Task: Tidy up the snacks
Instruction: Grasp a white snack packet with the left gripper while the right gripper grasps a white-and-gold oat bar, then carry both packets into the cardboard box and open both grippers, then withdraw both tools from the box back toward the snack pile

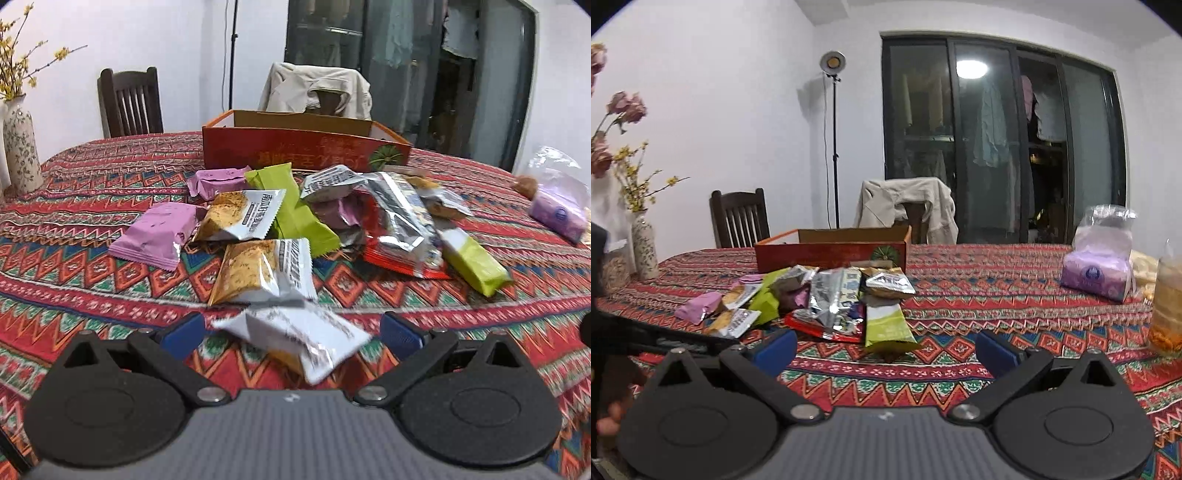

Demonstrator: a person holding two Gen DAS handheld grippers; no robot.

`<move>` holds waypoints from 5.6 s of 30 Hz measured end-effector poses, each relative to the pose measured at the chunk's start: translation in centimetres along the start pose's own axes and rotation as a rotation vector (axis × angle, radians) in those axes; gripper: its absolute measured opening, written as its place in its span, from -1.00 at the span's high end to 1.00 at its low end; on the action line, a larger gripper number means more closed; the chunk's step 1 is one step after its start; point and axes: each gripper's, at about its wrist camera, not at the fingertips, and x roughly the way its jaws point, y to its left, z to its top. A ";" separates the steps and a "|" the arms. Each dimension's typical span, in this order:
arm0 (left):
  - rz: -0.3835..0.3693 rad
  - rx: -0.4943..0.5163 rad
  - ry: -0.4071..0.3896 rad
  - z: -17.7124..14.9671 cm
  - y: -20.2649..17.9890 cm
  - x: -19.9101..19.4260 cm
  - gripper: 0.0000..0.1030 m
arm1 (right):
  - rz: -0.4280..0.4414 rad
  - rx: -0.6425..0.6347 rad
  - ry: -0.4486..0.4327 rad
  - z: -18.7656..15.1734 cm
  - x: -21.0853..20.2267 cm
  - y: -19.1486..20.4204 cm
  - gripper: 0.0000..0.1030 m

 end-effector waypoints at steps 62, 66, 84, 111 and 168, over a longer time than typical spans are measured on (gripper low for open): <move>-0.147 0.023 -0.060 -0.2 6.5 -7.3 0.28 | 0.265 -0.194 0.257 0.9 6.5 9.2 0.10; -0.165 0.002 -0.063 2.4 6.9 -6.2 0.28 | 0.270 -0.151 0.223 1.6 6.7 7.2 0.10; -0.125 0.043 -0.055 32.8 10.1 21.2 0.27 | 0.285 -0.023 0.176 24.9 34.5 -0.9 0.10; -0.010 0.070 -0.147 33.9 10.6 21.8 -0.71 | 0.100 -0.080 0.270 23.6 49.9 0.8 -0.57; -0.050 -0.017 -0.232 -5.5 7.0 -14.5 -1.00 | 0.130 -0.026 0.084 -2.5 -2.9 1.7 -1.00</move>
